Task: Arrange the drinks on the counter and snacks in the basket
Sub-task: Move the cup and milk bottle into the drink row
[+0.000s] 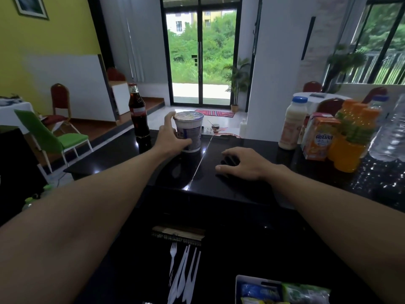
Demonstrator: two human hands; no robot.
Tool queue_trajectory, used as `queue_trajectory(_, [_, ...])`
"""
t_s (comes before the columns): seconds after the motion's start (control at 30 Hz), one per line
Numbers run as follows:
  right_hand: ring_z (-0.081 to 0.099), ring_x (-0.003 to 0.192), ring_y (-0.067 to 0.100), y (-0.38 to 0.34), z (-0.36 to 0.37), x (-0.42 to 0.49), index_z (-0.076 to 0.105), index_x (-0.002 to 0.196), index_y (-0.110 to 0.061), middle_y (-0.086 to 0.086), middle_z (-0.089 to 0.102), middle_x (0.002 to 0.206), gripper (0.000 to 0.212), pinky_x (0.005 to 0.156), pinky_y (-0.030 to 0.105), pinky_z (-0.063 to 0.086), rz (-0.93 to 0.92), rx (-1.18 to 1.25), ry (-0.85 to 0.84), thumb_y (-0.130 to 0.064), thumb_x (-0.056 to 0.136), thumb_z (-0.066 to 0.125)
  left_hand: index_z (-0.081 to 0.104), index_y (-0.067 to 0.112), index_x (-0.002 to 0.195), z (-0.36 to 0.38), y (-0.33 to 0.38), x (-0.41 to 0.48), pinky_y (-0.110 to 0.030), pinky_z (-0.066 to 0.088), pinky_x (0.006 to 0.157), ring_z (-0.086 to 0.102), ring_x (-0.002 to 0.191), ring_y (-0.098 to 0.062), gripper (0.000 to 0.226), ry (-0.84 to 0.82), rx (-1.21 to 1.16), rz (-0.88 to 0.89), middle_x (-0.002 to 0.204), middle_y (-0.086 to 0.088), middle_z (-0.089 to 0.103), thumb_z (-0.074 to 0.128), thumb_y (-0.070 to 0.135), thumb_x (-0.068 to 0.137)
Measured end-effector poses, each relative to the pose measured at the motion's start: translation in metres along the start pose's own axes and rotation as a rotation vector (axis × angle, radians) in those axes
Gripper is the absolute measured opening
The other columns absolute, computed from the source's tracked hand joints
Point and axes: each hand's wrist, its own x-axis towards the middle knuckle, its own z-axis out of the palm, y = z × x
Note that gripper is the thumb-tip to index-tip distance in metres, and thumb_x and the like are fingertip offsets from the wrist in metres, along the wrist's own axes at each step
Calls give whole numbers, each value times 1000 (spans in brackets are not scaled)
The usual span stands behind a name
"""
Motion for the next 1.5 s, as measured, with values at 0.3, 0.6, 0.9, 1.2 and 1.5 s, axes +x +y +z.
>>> queue_trajectory(0.3, [55,121,12,46,-33,-51,54,141,-24,-4,58,139,83,100,29,43,123,-68,19,-80,78,57,32,10,149,35,11,2,-39,49,100,59,116,-26,102,12,-48,-133,123,-11,60,91,30,68])
queue_trajectory(0.6, [46,130,9,92,-64,-87,50,145,-28,-6,49,150,104,104,29,37,195,-92,8,-96,66,44,43,25,131,90,30,-4,-29,43,84,63,101,-20,83,-108,-92,-90,112,-1,64,90,42,65])
queue_trajectory(0.9, [36,143,12,110,-61,-95,47,146,-38,-14,40,156,92,114,33,29,195,-79,18,-92,71,50,36,24,142,142,62,5,-33,45,92,61,107,-20,83,-219,-61,-9,119,-1,62,83,41,76])
queue_trajectory(1.2, [35,144,16,114,-62,-91,43,146,-45,-14,37,158,94,117,42,30,221,-88,-14,-97,68,45,29,20,152,174,78,34,-44,41,110,56,124,-26,90,-357,-50,-67,137,-9,59,82,32,80])
queue_trajectory(1.5, [15,152,9,114,-60,-89,29,155,-43,-15,23,164,99,123,42,15,217,-166,-78,-97,72,35,31,40,147,206,70,35,-51,23,111,32,142,-32,90,-197,313,6,142,-5,56,65,76,72])
